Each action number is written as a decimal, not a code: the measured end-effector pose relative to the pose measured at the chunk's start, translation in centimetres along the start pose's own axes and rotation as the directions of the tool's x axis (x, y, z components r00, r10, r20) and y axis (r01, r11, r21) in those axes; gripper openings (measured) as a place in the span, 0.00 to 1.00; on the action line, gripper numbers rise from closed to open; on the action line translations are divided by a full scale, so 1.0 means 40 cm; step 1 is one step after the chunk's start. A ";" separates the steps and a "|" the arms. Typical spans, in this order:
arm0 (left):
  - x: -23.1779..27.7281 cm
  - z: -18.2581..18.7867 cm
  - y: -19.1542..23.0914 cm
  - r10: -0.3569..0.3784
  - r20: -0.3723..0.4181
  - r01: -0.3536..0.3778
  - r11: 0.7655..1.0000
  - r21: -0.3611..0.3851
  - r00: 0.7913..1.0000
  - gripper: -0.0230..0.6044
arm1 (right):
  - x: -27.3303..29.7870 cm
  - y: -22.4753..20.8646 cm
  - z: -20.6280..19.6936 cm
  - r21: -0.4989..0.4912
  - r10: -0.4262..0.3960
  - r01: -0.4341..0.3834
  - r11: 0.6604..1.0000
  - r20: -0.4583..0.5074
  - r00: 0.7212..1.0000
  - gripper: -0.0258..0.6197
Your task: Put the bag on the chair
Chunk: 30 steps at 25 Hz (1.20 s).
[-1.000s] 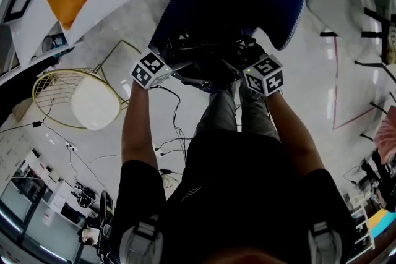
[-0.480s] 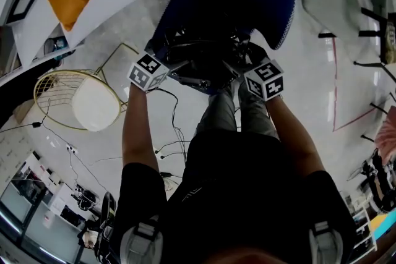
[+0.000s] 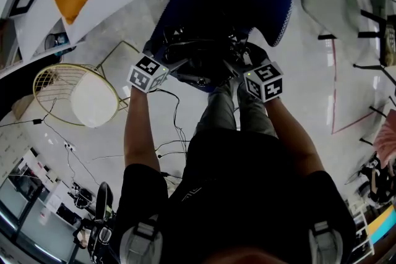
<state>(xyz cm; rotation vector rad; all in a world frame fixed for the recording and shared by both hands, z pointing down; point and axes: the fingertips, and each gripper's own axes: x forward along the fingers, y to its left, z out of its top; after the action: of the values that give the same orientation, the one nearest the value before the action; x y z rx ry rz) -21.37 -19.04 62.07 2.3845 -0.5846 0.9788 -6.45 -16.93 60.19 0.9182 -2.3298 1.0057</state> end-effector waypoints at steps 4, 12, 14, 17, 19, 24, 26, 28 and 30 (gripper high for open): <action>-0.026 -0.008 0.011 0.075 0.030 -0.073 0.995 -0.065 0.997 0.69 | -0.031 0.005 -0.008 -0.002 -0.011 0.011 1.000 0.014 1.000 0.50; -0.057 -0.013 -0.019 0.120 0.066 -0.112 0.987 -0.114 0.991 0.69 | -0.074 0.018 -0.021 -0.018 -0.012 0.012 1.000 0.030 0.999 0.50; -0.060 -0.010 -0.029 0.134 0.078 -0.123 0.984 -0.129 0.988 0.69 | -0.083 0.028 -0.031 -0.024 -0.003 0.003 1.000 0.023 1.000 0.50; -0.062 0.000 -0.053 0.147 0.103 -0.129 0.979 -0.160 0.984 0.69 | -0.100 0.036 -0.045 -0.018 0.006 -0.005 1.000 0.020 1.000 0.50; -0.063 0.010 -0.074 0.155 0.119 -0.133 0.976 -0.174 0.981 0.67 | -0.111 0.041 -0.047 -0.017 0.008 -0.007 1.000 0.027 1.000 0.50; -0.074 0.057 -0.123 0.240 0.183 -0.204 0.959 -0.194 0.953 0.15 | -0.144 0.055 -0.018 -0.060 0.006 -0.001 0.998 0.077 0.997 0.35; -0.072 0.072 -0.145 0.259 0.196 -0.218 0.953 -0.209 0.946 0.09 | -0.156 0.056 -0.002 -0.075 -0.008 0.016 0.997 0.103 0.995 0.19; -0.067 0.083 -0.168 0.267 0.200 -0.221 0.949 -0.226 0.943 0.08 | -0.164 0.060 0.004 -0.075 -0.006 0.014 0.997 0.110 0.994 0.16; -0.063 0.093 -0.189 0.276 0.200 -0.226 0.944 -0.239 0.940 0.08 | -0.172 0.063 0.007 -0.075 -0.004 0.013 0.997 0.115 0.993 0.15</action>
<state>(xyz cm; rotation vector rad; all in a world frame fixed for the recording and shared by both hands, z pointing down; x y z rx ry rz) -16.89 -14.77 55.79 2.2808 -1.0512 0.6991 -3.61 -13.11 54.63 0.9787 -2.4390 0.8754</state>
